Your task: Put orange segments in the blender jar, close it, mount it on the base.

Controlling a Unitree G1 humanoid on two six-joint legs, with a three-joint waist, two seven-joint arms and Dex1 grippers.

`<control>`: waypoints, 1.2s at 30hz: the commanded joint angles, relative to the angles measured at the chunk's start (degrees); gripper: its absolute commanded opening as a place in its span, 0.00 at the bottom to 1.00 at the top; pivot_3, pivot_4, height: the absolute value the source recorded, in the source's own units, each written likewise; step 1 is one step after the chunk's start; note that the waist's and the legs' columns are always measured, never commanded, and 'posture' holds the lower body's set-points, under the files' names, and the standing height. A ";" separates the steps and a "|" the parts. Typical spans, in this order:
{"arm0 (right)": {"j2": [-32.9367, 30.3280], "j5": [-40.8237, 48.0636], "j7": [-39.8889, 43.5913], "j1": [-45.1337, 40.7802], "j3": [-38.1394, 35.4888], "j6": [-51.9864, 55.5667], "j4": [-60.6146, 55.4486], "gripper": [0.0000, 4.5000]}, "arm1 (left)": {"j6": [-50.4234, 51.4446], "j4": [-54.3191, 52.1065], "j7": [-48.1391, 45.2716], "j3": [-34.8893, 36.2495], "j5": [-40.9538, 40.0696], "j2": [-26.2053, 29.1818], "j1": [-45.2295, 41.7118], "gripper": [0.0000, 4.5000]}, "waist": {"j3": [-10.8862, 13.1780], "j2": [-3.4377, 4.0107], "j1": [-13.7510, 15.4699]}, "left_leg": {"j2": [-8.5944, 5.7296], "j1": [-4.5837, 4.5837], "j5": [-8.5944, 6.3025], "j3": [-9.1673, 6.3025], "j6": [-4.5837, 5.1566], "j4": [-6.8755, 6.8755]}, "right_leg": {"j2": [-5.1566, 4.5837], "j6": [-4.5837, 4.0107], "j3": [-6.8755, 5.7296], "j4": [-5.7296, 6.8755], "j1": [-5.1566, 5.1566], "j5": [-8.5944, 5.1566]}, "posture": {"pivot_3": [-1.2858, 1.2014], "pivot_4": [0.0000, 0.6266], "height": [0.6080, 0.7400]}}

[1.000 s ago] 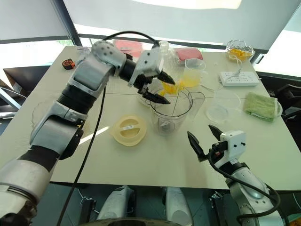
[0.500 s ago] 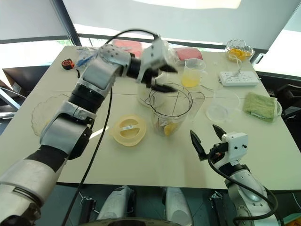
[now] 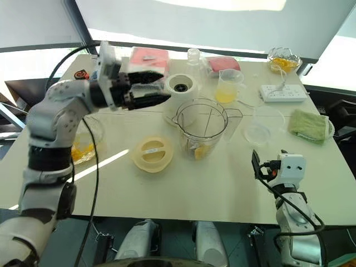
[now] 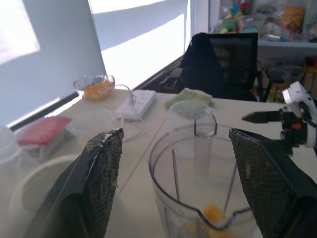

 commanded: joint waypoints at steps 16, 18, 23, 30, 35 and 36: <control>-8.18 -5.29 -4.04 -18.51 -3.64 -6.53 26.10 1.00 | 8.35 -21.84 6.28 2.65 -9.63 13.74 15.22 0.79 | -0.01 0.05 -0.54 | -0.04 0.07 0.00 0.07 0.00 -0.01 | 0.02 -0.01 0.10 -0.06 0.07 0.00 | 0.52 0.24 1.00; -7.78 -5.50 -5.16 -19.91 -3.75 -6.78 27.72 1.00 | 8.47 -22.58 7.47 2.59 -10.19 13.23 15.44 0.79 | 0.00 0.04 -0.65 | -0.04 0.07 0.00 0.07 0.00 -0.01 | 0.03 -0.01 0.10 -0.06 0.07 0.00 | 0.52 0.24 1.00; -7.13 -6.42 -7.33 -22.83 -3.15 -8.70 31.97 1.00 | 9.04 -23.35 10.36 1.97 -11.59 12.00 14.53 0.79 | -0.01 0.05 -0.60 | -0.04 0.08 0.00 0.06 0.00 0.00 | 0.03 -0.01 0.10 -0.04 0.07 0.01 | 0.52 0.24 1.00; -7.25 -7.02 -8.65 -26.78 -2.40 -11.80 39.66 1.00 | 9.30 -23.53 11.98 1.40 -13.04 11.99 13.98 0.79 | -0.01 0.05 -1.30 | -0.04 0.08 0.00 0.06 0.00 -0.01 | 0.03 0.00 0.11 -0.05 0.07 0.01 | 0.52 0.24 1.00; -7.35 -7.64 -10.80 -28.56 -2.14 -12.43 43.55 1.00 | 9.05 -23.62 13.16 0.95 -13.47 11.90 13.88 0.79 | -0.01 0.05 -1.86 | -0.04 0.08 0.00 0.06 0.00 -0.01 | 0.03 0.06 0.13 -0.04 0.07 0.04 | 0.52 0.24 1.00; -7.43 -7.77 -10.89 -28.76 -2.02 -12.62 44.20 1.00 | 8.98 -23.68 13.29 0.90 -13.47 11.92 13.97 0.79 | -0.01 0.05 -1.89 | -0.04 0.08 0.00 0.05 0.00 -0.02 | 0.03 0.10 0.12 -0.05 0.07 0.07 | 0.52 0.24 1.00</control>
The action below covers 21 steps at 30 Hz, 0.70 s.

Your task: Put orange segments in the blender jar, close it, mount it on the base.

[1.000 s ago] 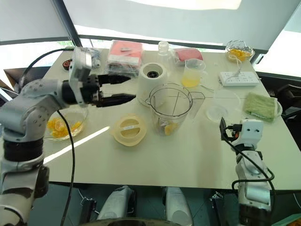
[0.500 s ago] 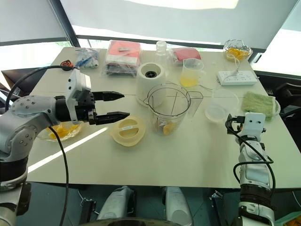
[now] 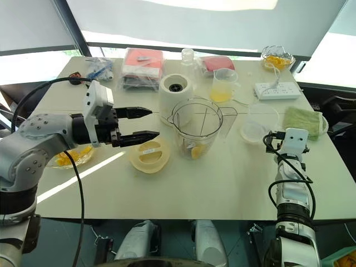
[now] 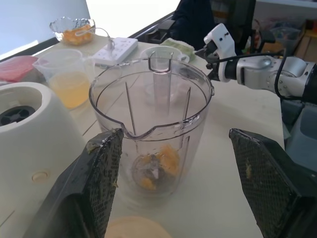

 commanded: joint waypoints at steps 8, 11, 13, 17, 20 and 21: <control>-0.90 -0.36 -0.33 -4.55 0.48 -5.30 8.10 1.00 | 0.87 -3.58 -0.65 0.39 -3.16 2.71 1.45 0.79 | 0.00 0.00 -0.18 | 0.00 0.01 0.00 0.02 0.00 -0.02 | -0.01 0.05 0.02 -0.02 0.00 0.03 | 0.52 0.24 1.00; -1.24 -0.32 -0.06 -6.54 0.74 -6.56 11.31 1.00 | 0.36 -4.21 -0.97 -0.13 -3.17 3.74 3.15 0.79 | 0.01 0.02 -0.25 | 0.00 0.02 0.00 0.01 0.00 -0.03 | 0.01 0.01 0.02 -0.01 0.00 0.00 | 0.52 0.24 1.00; -1.49 -0.29 0.21 -7.94 0.98 -7.41 13.34 1.00 | -0.31 -4.40 -0.23 -0.59 -2.45 3.52 4.06 0.79 | 0.01 0.01 -0.22 | 0.00 0.02 0.00 0.01 0.00 -0.03 | 0.01 0.00 0.01 -0.01 0.00 0.00 | 0.52 0.24 1.00; -1.96 -0.72 0.60 -10.23 1.59 -9.11 17.41 1.00 | -0.32 -5.35 1.07 -0.65 -2.82 3.03 5.11 0.79 | 0.01 0.01 -0.32 | 0.00 0.02 0.00 0.05 0.00 -0.02 | 0.00 -0.01 0.05 -0.02 0.00 0.00 | 0.52 0.24 1.00; -2.33 -0.94 0.65 -11.20 1.93 -10.15 19.52 1.00 | 0.76 -6.34 1.88 0.27 -4.98 2.81 5.44 0.79 | 0.01 0.02 -0.48 | 0.00 0.02 0.00 0.04 0.00 -0.02 | 0.01 0.00 0.05 -0.02 0.00 0.00 | 0.52 0.24 1.00; -2.43 -0.87 0.76 -11.49 1.99 -10.50 20.13 0.94 | 0.90 -6.59 2.04 0.41 -5.35 2.98 5.62 0.80 | 0.01 0.01 -0.54 | 0.00 0.02 0.00 0.03 0.00 -0.03 | 0.00 0.00 0.05 -0.02 0.00 0.00 | 0.52 0.24 1.00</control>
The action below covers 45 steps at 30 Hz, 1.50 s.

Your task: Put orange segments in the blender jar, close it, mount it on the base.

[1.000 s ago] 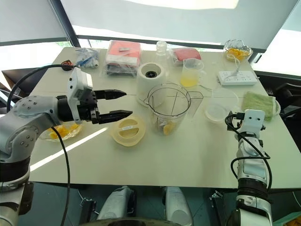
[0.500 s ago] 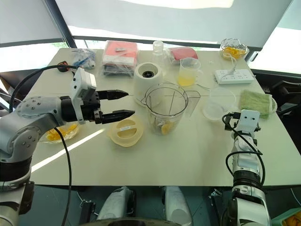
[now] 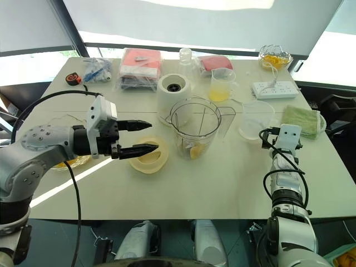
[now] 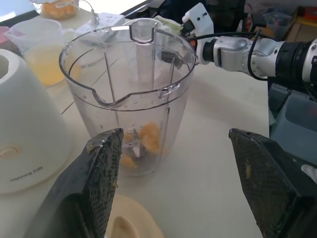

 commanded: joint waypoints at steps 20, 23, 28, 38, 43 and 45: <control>-1.84 1.64 2.46 -3.49 0.14 -1.90 1.42 0.01 | -0.87 -2.19 2.69 2.05 -1.99 1.50 2.87 0.80 | 0.01 0.00 -0.89 | -0.01 -0.02 0.00 -0.02 0.00 -0.01 | -0.01 0.04 0.00 -0.03 0.00 0.02 | 0.52 0.24 1.00; -2.75 2.61 3.60 -5.30 0.07 -0.91 -2.08 0.01 | -1.88 0.03 2.62 2.83 -1.25 1.88 1.73 0.80 | 0.04 0.04 -0.90 | -0.01 -0.02 0.00 -0.02 0.00 -0.01 | 0.00 0.03 0.00 -0.03 0.00 0.01 | 0.52 0.24 1.00; -5.95 2.39 7.67 -8.58 1.51 2.06 -8.69 0.01 | -3.50 1.82 -0.92 2.73 0.57 5.33 2.23 0.80 | 0.36 0.51 -0.96 | -0.02 -0.02 0.00 0.03 0.00 -0.01 | 0.00 0.09 0.04 0.00 -0.05 0.05 | 0.52 0.24 1.00; -16.61 0.86 19.87 -18.46 6.40 11.39 -21.25 0.01 | -5.42 5.90 -3.80 3.45 0.88 6.75 -0.83 0.80 | 0.50 0.58 -0.73 | -0.02 -0.08 0.00 0.03 0.00 -0.10 | -0.03 0.15 -0.01 -0.04 -0.10 0.05 | 0.52 0.24 1.00; -20.56 -0.21 27.26 -19.77 10.51 17.60 -27.58 0.01 | -4.96 5.78 -4.04 4.00 -0.20 6.44 -0.90 0.80 | 0.51 0.56 -0.76 | 0.00 -0.07 -0.01 -0.01 0.02 -0.13 | 0.00 0.16 -0.03 -0.05 -0.11 0.05 | 0.52 0.24 1.00; -21.50 -0.21 30.13 -19.90 11.70 19.47 -30.64 0.01 | -5.09 5.70 -4.33 4.04 -0.06 6.70 -0.19 0.80 | 0.53 0.57 -0.82 | 0.01 -0.08 -0.01 -0.01 0.02 -0.16 | 0.01 0.17 -0.05 -0.05 -0.12 0.05 | 0.52 0.24 1.00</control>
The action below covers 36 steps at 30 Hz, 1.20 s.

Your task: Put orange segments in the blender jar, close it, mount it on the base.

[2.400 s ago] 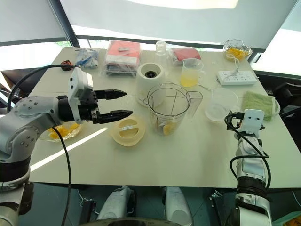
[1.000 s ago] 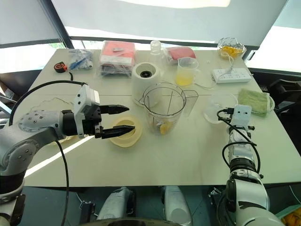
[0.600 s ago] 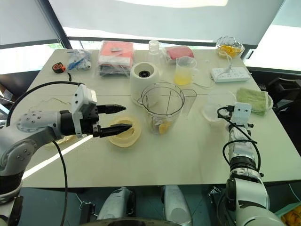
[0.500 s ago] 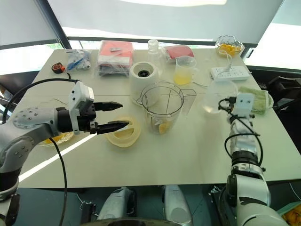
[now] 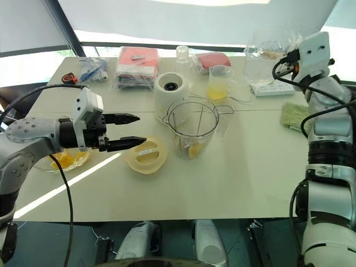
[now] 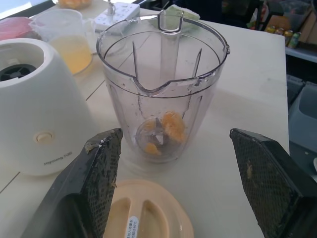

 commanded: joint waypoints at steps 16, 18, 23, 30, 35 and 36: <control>-2.22 -12.68 6.54 -0.82 10.89 -0.43 -19.92 0.01 | -1.08 -1.80 0.61 1.74 -0.22 -0.74 2.72 0.80 | 0.07 0.01 1.30 | -0.01 -0.04 0.00 0.06 0.00 0.02 | -0.04 -0.02 0.01 0.01 -0.06 -0.01 | 0.52 0.24 1.00; -2.52 -14.55 6.12 -0.90 11.40 -2.39 -19.84 0.01 | -1.05 -1.78 0.61 1.71 -0.27 -0.78 2.71 0.80 | 0.07 0.00 1.33 | -0.01 -0.05 0.00 0.06 0.00 0.02 | -0.04 -0.03 0.01 0.01 -0.07 -0.01 | 0.52 0.24 1.00; -3.32 -19.56 4.43 -0.86 11.99 -7.45 -19.40 0.01 | -1.05 -1.93 0.66 1.57 -0.10 -0.89 2.85 0.80 | 0.07 0.00 1.39 | -0.02 -0.06 0.00 0.08 0.00 0.03 | -0.06 -0.10 0.01 0.00 -0.08 -0.05 | 0.52 0.24 1.00; -3.66 -23.99 1.01 -0.98 11.59 -13.50 -18.85 0.01 | -1.17 -1.42 0.45 1.21 0.21 -0.96 2.46 0.80 | 0.08 -0.01 1.32 | -0.01 -0.06 0.00 0.08 0.00 0.03 | -0.05 -0.17 0.01 0.01 -0.08 -0.09 | 0.52 0.24 1.00; -4.43 -26.31 -0.86 -1.01 11.58 -18.14 -17.86 0.01 | -1.26 -1.42 0.44 0.58 0.61 -1.19 2.20 0.80 | 0.08 -0.01 1.31 | -0.02 -0.06 0.00 0.08 -0.01 0.03 | -0.05 -0.18 0.01 0.01 -0.08 -0.09 | 0.52 0.24 1.00; -4.58 -26.97 -1.40 -1.14 11.67 -18.96 -17.71 0.01 | -1.21 -1.44 0.44 0.51 0.63 -1.24 2.11 0.80 | 0.08 -0.01 1.32 | -0.01 -0.06 0.00 0.08 -0.01 0.03 | -0.05 -0.18 0.01 0.01 -0.08 -0.10 | 0.52 0.24 1.00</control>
